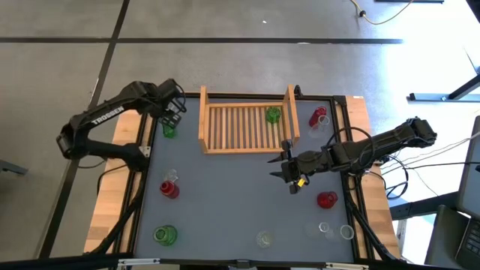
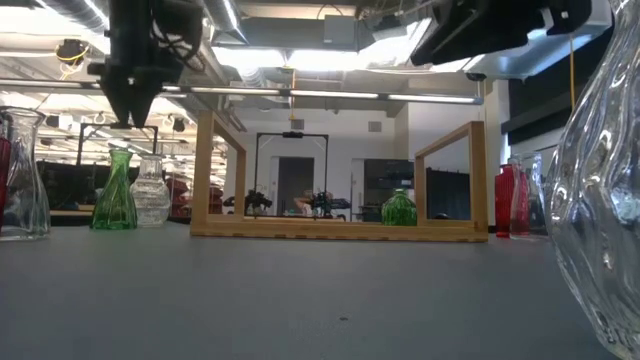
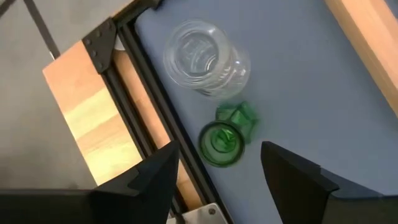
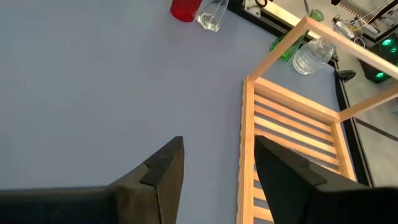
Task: Sort vases onto shelf
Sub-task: Put the green vase on the shelf aligned with the other green vase
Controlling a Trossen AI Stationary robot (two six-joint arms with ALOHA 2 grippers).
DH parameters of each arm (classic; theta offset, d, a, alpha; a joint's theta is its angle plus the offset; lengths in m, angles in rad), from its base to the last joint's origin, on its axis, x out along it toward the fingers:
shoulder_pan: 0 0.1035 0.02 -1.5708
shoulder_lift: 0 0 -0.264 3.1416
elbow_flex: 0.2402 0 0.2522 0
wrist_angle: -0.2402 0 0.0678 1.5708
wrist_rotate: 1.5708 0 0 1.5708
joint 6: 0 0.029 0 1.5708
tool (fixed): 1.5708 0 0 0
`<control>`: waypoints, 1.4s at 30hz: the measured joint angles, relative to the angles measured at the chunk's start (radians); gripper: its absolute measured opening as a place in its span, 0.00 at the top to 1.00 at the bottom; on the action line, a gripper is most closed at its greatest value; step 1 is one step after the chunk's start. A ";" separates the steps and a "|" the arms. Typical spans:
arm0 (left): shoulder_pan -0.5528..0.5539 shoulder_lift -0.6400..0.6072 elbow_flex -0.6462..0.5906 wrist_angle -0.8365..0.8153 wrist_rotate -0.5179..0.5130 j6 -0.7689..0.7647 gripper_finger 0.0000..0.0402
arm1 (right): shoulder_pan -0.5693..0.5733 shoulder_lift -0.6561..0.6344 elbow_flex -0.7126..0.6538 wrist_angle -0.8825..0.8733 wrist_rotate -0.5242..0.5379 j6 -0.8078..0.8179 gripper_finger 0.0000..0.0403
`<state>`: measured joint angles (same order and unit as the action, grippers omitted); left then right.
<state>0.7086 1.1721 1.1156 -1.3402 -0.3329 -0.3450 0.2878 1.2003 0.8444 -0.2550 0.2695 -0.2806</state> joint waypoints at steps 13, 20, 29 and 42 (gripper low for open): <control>0.049 0.003 -0.082 0.065 0.074 0.021 0.45 | 0.000 0.000 -0.005 0.018 0.000 0.008 0.55; 0.078 0.003 -0.153 0.105 0.060 0.043 0.45 | 0.000 0.000 -0.005 0.015 -0.001 0.010 0.55; 0.107 0.003 -0.161 0.133 0.069 0.061 0.45 | 0.000 0.000 -0.005 0.019 -0.001 0.010 0.55; 0.108 0.002 -0.225 0.234 0.070 0.120 0.45 | 0.000 0.000 -0.005 0.015 -0.001 0.011 0.55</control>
<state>0.8162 1.1744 0.8906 -1.1062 -0.2634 -0.2252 0.2878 1.2007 0.8391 -0.2404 0.2687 -0.2695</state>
